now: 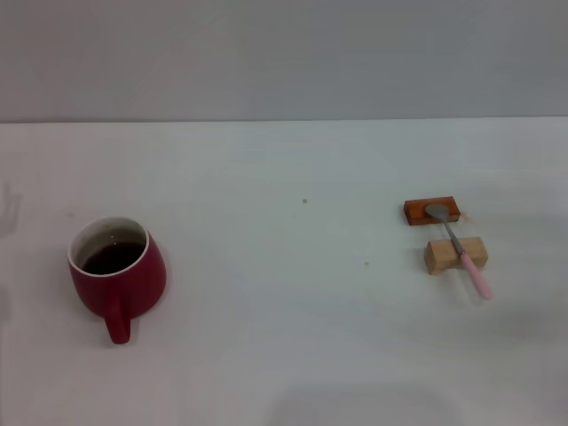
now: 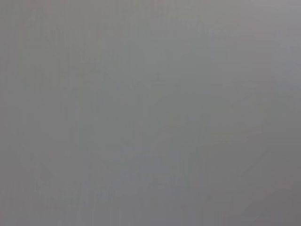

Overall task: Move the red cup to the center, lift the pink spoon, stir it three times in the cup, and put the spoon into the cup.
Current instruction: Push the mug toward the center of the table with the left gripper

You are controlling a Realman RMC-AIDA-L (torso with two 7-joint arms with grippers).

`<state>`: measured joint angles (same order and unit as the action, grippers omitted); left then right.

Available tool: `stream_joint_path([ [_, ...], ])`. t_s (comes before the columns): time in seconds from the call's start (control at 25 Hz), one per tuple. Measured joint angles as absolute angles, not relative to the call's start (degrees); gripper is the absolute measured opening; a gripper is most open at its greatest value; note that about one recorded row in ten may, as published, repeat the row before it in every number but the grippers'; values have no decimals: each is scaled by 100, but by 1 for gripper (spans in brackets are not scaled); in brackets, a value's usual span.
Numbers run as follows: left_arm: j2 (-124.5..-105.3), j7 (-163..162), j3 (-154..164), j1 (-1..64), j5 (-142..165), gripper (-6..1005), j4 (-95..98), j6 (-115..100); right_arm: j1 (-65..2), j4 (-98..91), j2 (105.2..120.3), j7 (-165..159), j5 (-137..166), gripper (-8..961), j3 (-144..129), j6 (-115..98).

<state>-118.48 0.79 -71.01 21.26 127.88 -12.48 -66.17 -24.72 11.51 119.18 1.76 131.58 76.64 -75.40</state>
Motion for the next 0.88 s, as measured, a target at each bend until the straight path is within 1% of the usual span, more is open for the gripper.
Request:
stream_joint_path([
  [0.28, -11847, 79, -7101, 2127, 12788, 843, -1235, -6617, -2470, 1151, 11918, 176, 13140, 661, 7664, -7540],
  [0.76, -11841, 133, -7072, 2153, 12793, 778, -1187, -6500, -2478, 1151, 11918, 176, 13134, 660, 7664, -7541],
  [0.88, -11833, 143, -7070, 2131, 12797, 667, -1135, -6477, -2482, 1151, 11918, 176, 13130, 660, 7664, -7541],
])
